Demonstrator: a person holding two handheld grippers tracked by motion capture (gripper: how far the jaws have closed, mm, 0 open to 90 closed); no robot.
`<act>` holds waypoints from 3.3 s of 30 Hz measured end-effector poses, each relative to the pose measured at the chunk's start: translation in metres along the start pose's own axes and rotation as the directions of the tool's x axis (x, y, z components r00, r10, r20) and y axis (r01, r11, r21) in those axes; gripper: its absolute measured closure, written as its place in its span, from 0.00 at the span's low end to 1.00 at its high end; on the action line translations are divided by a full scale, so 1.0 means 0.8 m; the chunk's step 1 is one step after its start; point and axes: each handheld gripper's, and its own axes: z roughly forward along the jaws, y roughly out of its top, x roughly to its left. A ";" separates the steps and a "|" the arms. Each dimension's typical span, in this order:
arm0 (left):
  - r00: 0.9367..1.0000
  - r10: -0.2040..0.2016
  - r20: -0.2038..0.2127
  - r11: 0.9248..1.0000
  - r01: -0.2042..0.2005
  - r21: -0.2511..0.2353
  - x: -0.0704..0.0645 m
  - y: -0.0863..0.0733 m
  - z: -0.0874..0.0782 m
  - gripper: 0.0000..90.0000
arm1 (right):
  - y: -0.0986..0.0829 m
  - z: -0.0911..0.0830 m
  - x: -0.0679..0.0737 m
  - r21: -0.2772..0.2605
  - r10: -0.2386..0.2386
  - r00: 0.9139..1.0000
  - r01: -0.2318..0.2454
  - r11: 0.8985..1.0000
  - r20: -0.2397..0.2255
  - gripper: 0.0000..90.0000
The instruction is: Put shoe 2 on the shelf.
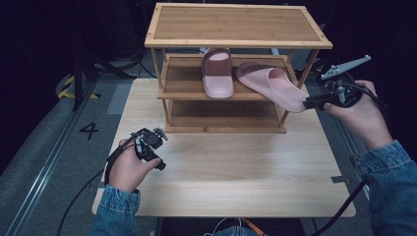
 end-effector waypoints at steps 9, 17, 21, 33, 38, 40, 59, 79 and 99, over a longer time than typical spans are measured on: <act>1.000 0.002 0.003 1.000 -0.002 0.000 -0.001 0.000 0.000 0.36 | -0.030 0.020 -0.015 0.084 0.043 0.999 -0.044 0.995 0.016 0.94; 1.000 -0.003 0.004 1.000 0.003 0.004 0.001 -0.001 0.002 0.36 | -0.019 0.033 -0.015 0.067 0.048 0.999 -0.046 0.997 -0.015 0.95; 1.000 -0.001 0.008 1.000 0.001 0.000 0.001 -0.001 0.002 0.36 | -0.008 0.042 -0.005 0.052 0.029 0.999 -0.027 0.998 -0.036 0.95; 1.000 0.002 0.008 1.000 -0.002 0.005 0.002 -0.001 0.001 0.36 | 0.026 0.074 0.015 0.017 -0.005 0.998 0.006 1.000 -0.066 0.96; 1.000 -0.010 0.010 1.000 0.010 0.001 0.002 -0.002 0.002 0.36 | 0.040 0.086 0.025 -0.005 -0.019 0.997 0.019 1.000 -0.077 0.96; 1.000 -0.012 0.008 1.000 0.012 0.006 0.003 -0.002 0.002 0.36 | 0.046 0.092 0.030 -0.013 -0.030 0.996 0.029 1.000 -0.083 0.96; 1.000 -0.020 0.006 1.000 0.020 -0.005 0.004 -0.011 -0.002 0.36 | 0.064 0.084 0.018 -0.100 0.016 1.000 -0.014 0.995 0.023 0.95; 0.998 -0.059 -0.001 0.998 0.059 0.004 0.008 -0.033 -0.002 0.36 | 0.085 0.131 0.030 -0.070 -0.019 1.000 0.020 0.997 0.010 0.95; 0.999 -0.041 0.005 0.999 0.041 -0.013 0.017 -0.023 0.000 0.34 | 0.030 0.072 0.034 -0.098 -0.035 0.999 0.031 0.995 -0.040 0.63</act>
